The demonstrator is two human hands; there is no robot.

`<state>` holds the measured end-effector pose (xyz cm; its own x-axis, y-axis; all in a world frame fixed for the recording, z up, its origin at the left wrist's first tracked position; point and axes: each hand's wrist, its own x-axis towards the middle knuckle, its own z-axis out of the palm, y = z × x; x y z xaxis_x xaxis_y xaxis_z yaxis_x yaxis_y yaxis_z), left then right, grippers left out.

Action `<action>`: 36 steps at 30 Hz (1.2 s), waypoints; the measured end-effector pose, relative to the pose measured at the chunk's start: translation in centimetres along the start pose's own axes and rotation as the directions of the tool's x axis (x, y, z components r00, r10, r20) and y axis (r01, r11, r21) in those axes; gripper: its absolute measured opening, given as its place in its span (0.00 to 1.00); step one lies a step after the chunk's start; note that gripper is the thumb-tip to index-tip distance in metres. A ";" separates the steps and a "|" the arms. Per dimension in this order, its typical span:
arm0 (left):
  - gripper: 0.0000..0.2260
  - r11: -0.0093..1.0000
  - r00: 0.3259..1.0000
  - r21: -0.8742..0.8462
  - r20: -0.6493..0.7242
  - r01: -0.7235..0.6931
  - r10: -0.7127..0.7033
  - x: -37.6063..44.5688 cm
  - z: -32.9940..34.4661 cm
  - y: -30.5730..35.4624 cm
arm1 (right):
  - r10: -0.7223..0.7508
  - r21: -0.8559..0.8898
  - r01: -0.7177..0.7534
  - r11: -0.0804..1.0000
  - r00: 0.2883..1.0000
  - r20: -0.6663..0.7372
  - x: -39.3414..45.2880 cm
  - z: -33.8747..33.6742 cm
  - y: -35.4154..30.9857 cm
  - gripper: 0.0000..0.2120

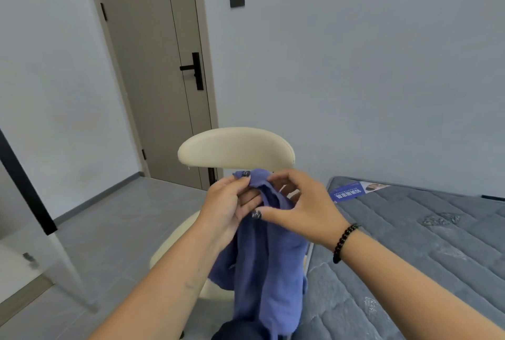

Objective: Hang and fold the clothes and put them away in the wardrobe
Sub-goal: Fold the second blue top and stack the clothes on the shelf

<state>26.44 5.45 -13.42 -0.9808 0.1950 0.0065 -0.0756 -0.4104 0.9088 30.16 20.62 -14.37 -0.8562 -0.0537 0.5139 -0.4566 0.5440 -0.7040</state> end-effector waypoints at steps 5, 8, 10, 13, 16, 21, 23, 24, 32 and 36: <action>0.05 0.978 0.997 0.194 -0.010 -0.070 0.073 0.1 0.5 2.2 | -0.112 -0.162 0.098 0.982 0.990 -0.086 2.3 -0.4 0.8 0.13; 0.10 0.838 0.953 0.505 -0.088 -0.208 0.289 0.4 0.1 3.1 | -0.065 -0.079 0.055 0.995 0.990 -0.121 4.4 -1.9 -0.2 0.15; 0.07 0.667 0.895 0.707 -0.112 -0.234 0.432 0.5 0.2 3.7 | -0.054 -0.056 0.052 0.997 0.998 -0.038 5.9 -2.5 -1.0 0.14; 0.09 0.634 0.892 0.710 -0.018 -0.307 0.452 0.8 0.2 4.6 | -0.091 -0.099 0.096 0.990 0.994 0.054 7.8 -2.6 -2.2 0.10; 0.10 0.800 0.940 0.513 0.048 -0.312 0.337 0.5 0.1 5.6 | -0.172 -0.212 0.179 0.961 0.984 0.051 9.2 -3.1 -3.6 0.08; 0.15 0.887 0.966 0.403 0.213 -0.224 0.147 -0.3 -1.9 6.3 | -0.259 -0.397 0.223 0.890 0.965 -0.037 10.3 -5.6 -5.4 0.09; 0.16 0.871 0.955 0.451 0.290 -0.196 0.065 -0.8 -2.5 6.7 | -0.292 -0.507 0.247 0.826 0.956 -0.009 10.0 -6.5 -5.6 0.10; 0.14 0.851 0.945 0.488 0.326 -0.195 0.030 -1.0 -2.6 6.9 | -0.306 -0.551 0.258 0.793 0.952 0.006 9.8 -7.1 -5.7 0.11; 0.14 0.208 0.905 0.887 0.424 -0.412 -0.018 -1.5 -3.8 8.9 | -0.274 -0.798 0.207 0.567 0.960 0.054 6.6 -15.1 -6.0 0.13; 0.11 -0.071 0.886 0.884 0.464 -0.462 0.016 -2.5 -1.9 10.9 | -0.118 -0.869 0.129 0.477 0.990 0.082 4.5 -19.0 -6.9 0.19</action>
<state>27.77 -1.20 -4.35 -0.7864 0.5794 0.2143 0.6175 0.7264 0.3017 34.09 32.57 2.15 -0.8131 -0.1856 0.5517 -0.1179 0.9807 0.1562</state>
